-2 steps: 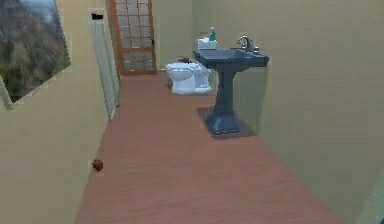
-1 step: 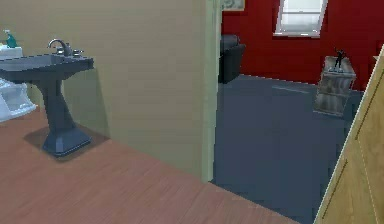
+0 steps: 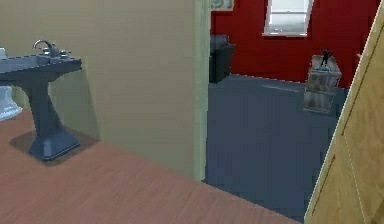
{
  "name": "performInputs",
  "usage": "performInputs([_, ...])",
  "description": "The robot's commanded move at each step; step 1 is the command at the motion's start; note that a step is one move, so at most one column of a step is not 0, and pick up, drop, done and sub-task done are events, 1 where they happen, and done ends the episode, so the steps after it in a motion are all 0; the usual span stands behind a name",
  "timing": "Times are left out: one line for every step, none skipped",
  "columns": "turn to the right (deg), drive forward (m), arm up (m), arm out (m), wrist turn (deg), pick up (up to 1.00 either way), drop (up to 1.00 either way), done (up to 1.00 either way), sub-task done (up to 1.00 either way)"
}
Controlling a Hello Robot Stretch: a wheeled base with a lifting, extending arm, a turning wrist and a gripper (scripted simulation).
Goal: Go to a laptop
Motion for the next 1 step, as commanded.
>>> performInputs([45.0,0.00,0.00,0.00,0.0,0.00,0.00,0.00,0.00])
